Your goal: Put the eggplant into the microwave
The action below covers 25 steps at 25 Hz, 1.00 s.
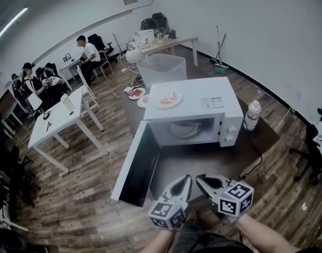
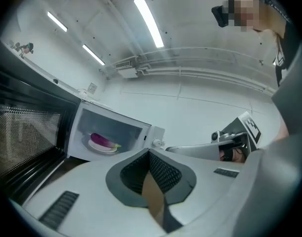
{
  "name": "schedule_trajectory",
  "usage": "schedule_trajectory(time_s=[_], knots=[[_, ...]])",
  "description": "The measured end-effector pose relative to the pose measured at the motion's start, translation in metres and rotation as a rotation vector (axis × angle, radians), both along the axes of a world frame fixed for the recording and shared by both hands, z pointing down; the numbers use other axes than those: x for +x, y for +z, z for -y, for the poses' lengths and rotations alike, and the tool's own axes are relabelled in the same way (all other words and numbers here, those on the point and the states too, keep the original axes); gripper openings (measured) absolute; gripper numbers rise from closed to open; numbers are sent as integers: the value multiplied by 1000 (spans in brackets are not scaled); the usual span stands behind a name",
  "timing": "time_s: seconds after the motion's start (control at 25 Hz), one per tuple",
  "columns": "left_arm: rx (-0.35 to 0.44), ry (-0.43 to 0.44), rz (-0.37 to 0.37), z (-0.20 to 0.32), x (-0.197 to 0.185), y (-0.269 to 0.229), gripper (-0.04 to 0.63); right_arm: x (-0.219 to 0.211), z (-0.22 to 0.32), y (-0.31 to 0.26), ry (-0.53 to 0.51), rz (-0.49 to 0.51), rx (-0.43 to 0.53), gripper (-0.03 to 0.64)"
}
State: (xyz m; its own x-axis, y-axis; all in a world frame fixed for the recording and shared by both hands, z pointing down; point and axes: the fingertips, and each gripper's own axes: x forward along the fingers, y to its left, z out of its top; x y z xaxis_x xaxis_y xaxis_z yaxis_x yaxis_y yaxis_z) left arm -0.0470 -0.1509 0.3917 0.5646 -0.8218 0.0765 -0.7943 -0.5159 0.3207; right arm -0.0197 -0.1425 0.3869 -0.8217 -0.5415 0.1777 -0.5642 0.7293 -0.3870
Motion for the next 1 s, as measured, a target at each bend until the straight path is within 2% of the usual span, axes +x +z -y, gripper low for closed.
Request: schedule_trajectory(time_s=[0.2,0.36,0.52,0.84,1.0], knots=[[-1,29,-13,-22,5,-10,-3,0,-23,-14,-38,21,4,2],[-6,1,-25,-36,2,-13,-3,-1,-37,-21,-55,22,26,2],[-29,-37,-93,-53,-5,-15,-3,-1,-53,-22,-73,33,25,1],[-18,-140,-126,-78,-20,-19,-3,5,-76,-34,-64,39,63,0],[-19,-155,-126,-85,-19,-20,-3,12,-83,-35,-54,53,56,0]])
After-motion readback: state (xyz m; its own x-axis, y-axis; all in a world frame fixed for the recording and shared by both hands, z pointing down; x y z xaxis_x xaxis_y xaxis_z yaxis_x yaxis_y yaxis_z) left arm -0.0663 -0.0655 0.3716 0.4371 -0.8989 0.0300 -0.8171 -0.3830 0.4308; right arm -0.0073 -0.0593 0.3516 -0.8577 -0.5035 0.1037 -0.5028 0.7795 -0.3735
